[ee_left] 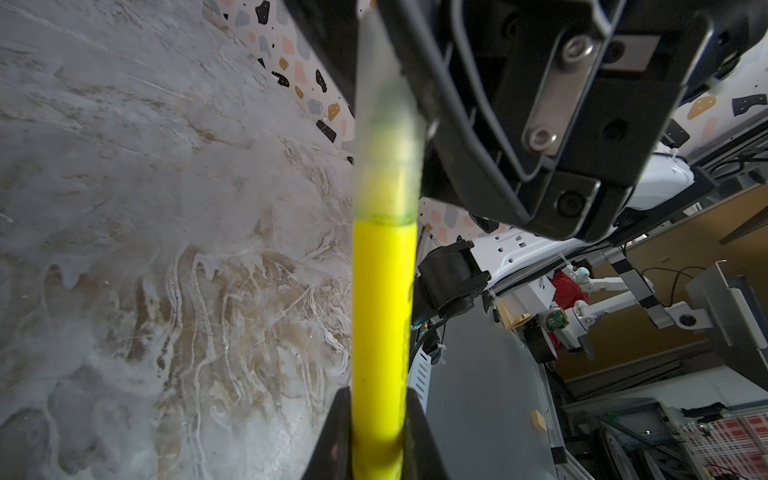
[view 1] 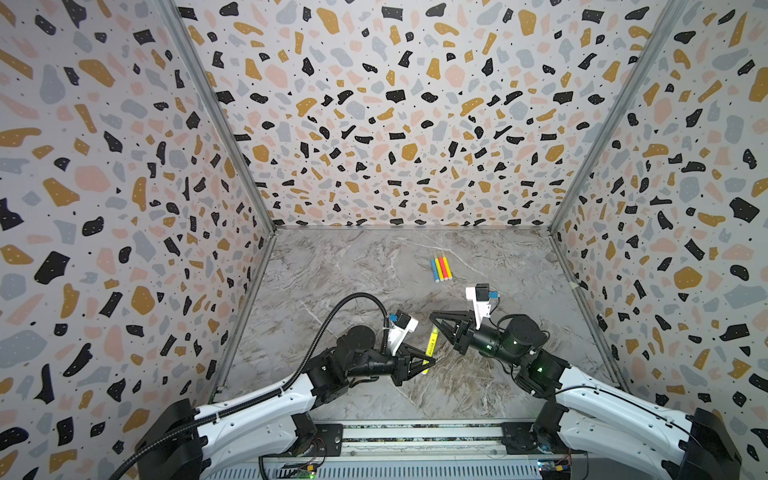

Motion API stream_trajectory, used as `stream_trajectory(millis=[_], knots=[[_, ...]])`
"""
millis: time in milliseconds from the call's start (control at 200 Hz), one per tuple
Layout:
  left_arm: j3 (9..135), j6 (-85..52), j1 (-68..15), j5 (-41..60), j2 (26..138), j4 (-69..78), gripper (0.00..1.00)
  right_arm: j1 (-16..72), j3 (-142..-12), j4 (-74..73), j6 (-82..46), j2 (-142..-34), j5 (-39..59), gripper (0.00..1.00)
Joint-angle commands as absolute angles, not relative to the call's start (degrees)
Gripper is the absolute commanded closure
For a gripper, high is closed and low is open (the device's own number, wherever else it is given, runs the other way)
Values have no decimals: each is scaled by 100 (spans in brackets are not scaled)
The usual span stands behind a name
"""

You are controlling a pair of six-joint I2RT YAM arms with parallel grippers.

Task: Insert the pens into the pen caps
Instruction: 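Open the right gripper and draw it back from the capped highlighter, then carry the capped yellow highlighter with the left gripper beside the other highlighters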

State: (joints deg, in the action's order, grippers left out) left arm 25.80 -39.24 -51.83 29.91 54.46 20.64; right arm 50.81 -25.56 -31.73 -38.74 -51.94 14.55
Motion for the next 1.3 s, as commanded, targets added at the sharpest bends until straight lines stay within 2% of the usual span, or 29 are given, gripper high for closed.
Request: stream_trajectory(millis=[0,210,340,481,516,571,791,911,1121,1297], knots=[[3052,-4774,-4378,1667,5074,5117,100,5633,-1864,-1486,-3683,-5401,2990,100],[3250,-4506,-4219,1653,5198,4717,100,5651,-2047,-1302,-3626,-5500,2891,100],[3348,-4074,-4226,1702,5487,3998,100,5471,-2700,-794,-3372,-5504,2552,100],[3064,-3743,-4227,1427,5858,3347,100,4476,-3807,-193,-3091,-5354,2696,60],[3070,-3664,-4221,1328,6003,3087,100,4231,-4043,-102,-3049,-5242,2684,54],[3085,-3626,-4227,1153,6262,2769,100,3867,-4353,34,-2975,-5076,2635,50],[3643,-3543,-4218,583,7378,2057,100,2973,-4983,928,-2661,-4727,2311,49],[4555,-3368,-4189,100,8363,1267,100,2933,-4836,1265,-2623,-4603,1972,49],[5863,-3649,-3920,347,10056,984,100,2887,-4529,1515,-2700,-4459,1661,49],[6453,-3908,-3715,326,10794,931,100,2850,-4415,1624,-2644,-4408,1570,49]])
